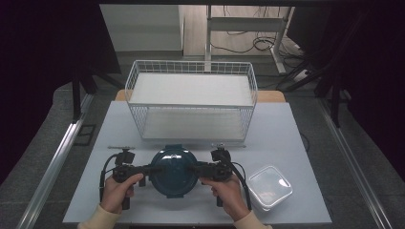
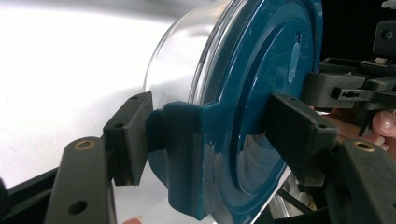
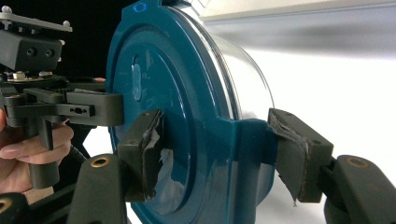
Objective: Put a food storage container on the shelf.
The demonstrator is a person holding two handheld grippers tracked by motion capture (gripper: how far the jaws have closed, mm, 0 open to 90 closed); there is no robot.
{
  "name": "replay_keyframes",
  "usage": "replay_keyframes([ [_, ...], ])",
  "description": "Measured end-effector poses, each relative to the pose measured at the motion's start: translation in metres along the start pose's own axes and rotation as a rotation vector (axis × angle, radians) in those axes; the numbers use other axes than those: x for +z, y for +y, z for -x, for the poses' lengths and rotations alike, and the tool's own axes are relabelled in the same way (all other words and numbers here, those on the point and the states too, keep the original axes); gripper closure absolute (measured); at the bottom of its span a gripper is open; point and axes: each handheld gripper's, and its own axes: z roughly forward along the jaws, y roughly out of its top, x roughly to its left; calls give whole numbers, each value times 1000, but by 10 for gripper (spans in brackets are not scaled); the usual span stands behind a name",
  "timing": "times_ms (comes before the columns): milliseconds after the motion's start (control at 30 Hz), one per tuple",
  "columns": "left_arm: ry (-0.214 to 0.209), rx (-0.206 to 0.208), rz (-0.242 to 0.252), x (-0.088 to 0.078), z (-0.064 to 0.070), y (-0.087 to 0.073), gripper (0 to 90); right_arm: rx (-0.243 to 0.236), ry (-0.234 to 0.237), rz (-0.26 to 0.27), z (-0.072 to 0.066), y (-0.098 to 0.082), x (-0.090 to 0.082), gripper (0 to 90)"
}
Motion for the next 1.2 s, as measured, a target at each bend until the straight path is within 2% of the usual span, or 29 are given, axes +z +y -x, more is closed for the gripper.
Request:
replay_keyframes([
  [333,-10,28,9,-6,12,7,336,-26,-4,27,-9,5,-12,380],
  [567,-20,50,9,-7,22,20,337,-26,-12,49,-12,12,-23,382],
  [733,-40,60,19,-10,31,30,337,-41,-29,70,-19,23,-35,383],
  [1200,-51,100,47,-25,59,66,337,-81,-42,104,-39,60,-61,386],
])
